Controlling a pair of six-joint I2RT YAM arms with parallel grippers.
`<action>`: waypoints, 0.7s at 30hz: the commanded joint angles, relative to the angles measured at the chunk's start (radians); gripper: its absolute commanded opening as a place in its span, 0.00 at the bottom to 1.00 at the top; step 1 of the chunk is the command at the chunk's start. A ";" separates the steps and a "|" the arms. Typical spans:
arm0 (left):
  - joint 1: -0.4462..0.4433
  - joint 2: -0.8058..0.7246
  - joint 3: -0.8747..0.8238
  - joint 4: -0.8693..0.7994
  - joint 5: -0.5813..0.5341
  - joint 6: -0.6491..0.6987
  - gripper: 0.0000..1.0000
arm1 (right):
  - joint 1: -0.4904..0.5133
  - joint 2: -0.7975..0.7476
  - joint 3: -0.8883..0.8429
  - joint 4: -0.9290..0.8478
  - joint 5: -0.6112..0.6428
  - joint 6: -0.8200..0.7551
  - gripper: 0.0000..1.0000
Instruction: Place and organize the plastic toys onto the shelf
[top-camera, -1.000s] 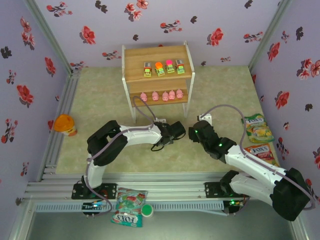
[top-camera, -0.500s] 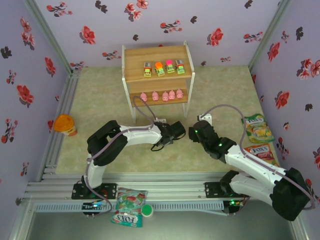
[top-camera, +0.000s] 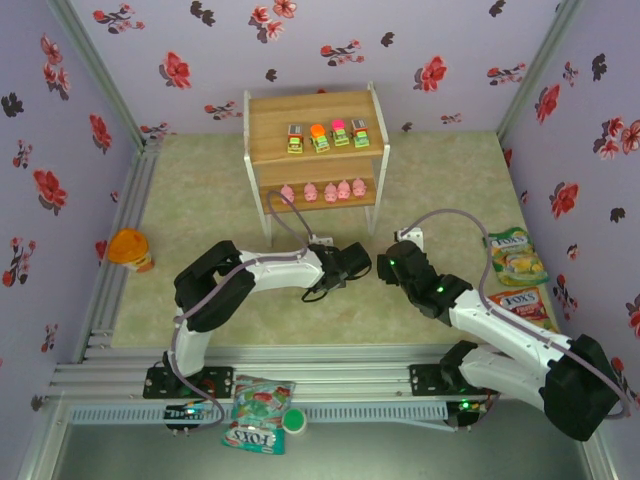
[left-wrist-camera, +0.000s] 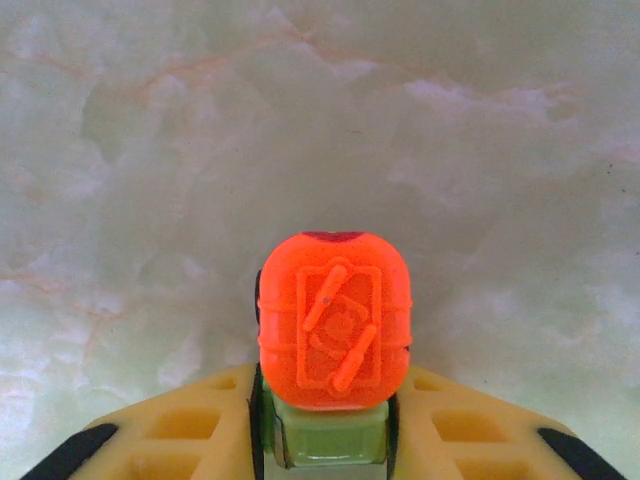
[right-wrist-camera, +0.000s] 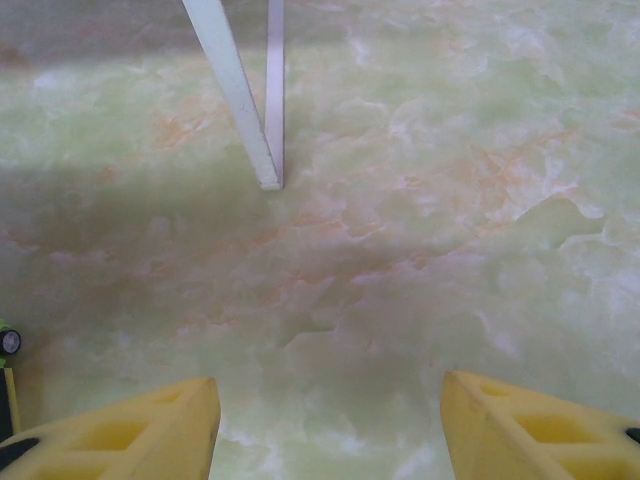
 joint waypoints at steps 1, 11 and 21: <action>-0.002 -0.046 0.005 -0.050 -0.049 0.024 0.31 | -0.005 0.006 -0.008 0.014 -0.007 0.013 0.61; -0.022 -0.119 0.008 -0.099 -0.078 0.035 0.31 | -0.006 0.006 -0.013 0.020 -0.005 0.012 0.61; -0.053 -0.202 0.019 -0.170 -0.121 0.047 0.30 | -0.005 0.006 -0.013 0.020 -0.007 0.012 0.61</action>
